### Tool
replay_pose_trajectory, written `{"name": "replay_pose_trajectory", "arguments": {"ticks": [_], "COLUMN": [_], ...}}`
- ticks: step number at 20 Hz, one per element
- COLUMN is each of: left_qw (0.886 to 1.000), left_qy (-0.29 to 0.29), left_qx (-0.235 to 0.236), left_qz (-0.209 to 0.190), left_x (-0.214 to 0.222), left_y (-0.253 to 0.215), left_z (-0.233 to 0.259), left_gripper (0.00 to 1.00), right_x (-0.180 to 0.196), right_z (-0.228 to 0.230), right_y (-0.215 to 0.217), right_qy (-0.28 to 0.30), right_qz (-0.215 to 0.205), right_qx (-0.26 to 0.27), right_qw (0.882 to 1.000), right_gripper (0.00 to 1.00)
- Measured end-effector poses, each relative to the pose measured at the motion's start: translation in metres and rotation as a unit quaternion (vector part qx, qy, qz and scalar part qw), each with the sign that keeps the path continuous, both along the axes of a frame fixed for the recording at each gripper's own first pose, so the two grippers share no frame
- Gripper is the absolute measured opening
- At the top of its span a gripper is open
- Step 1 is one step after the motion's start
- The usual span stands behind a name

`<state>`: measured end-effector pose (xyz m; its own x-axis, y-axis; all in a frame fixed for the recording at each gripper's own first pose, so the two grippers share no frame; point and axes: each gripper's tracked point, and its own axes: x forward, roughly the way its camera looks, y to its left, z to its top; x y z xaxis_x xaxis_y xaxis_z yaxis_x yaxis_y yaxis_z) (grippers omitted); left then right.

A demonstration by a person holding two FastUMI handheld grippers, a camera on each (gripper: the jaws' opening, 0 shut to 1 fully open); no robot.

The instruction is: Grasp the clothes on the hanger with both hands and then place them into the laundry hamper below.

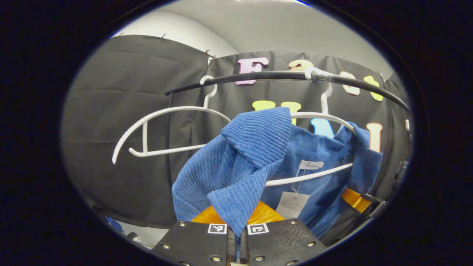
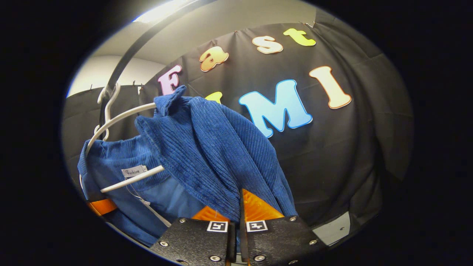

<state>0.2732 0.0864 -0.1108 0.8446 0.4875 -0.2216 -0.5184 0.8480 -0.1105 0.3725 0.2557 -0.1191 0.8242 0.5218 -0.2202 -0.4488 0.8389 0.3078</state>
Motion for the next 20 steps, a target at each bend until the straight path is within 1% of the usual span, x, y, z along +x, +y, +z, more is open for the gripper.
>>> {"name": "replay_pose_trajectory", "arguments": {"ticks": [1,2,4,6,8,9,12,15,17,18,20], "left_qw": [1.000,1.000,0.999,0.999,0.998,0.998,0.998,0.998,0.998,0.997,0.994], "left_qy": [-0.004,-0.008,-0.023,-0.033,-0.039,-0.039,-0.039,-0.039,-0.035,-0.033,-0.035], "left_qx": [-0.005,-0.009,-0.018,-0.014,-0.011,-0.008,0.008,0.010,0.028,0.052,0.081], "left_qz": [-0.008,-0.014,-0.029,-0.036,-0.049,-0.054,-0.038,-0.039,-0.042,-0.042,-0.062], "left_x": [-0.005,-0.008,-0.011,-0.029,-0.045,-0.046,-0.057,-0.066,-0.073,-0.077,-0.083], "left_y": [0.001,0.000,-0.001,-0.002,-0.007,-0.008,-0.001,-0.002,0.001,0.001,-0.009], "left_z": [0.001,0.003,0.013,0.026,0.039,0.042,0.055,0.067,0.078,0.086,0.101], "left_gripper": [0.07,0.04,0.05,0.07,0.07,0.06,0.05,0.05,0.05,0.06,0.06], "right_x": [0.001,0.003,0.007,0.009,0.009,0.011,0.014,0.022,0.029,0.029,0.029], "right_z": [0.002,0.002,0.003,0.007,0.015,0.020,0.031,0.040,0.046,0.047,0.052], "right_y": [-0.002,-0.004,-0.014,-0.021,-0.032,-0.037,-0.045,-0.048,-0.051,-0.052,-0.048], "right_qy": [-0.002,-0.001,0.008,0.014,0.008,-0.001,-0.021,-0.036,-0.038,-0.035,-0.032], "right_qz": [0.008,0.011,0.003,-0.009,-0.022,-0.027,-0.039,-0.049,-0.057,-0.063,-0.067], "right_qx": [0.001,0.000,0.002,0.015,0.023,0.022,0.030,0.037,0.049,0.061,0.076], "right_qw": [1.000,1.000,1.000,1.000,0.999,0.999,0.999,0.997,0.996,0.996,0.994], "right_gripper": [0.02,0.01,0.01,0.01,0.00,0.01,0.01,0.01,0.01,0.01,0.01]}}
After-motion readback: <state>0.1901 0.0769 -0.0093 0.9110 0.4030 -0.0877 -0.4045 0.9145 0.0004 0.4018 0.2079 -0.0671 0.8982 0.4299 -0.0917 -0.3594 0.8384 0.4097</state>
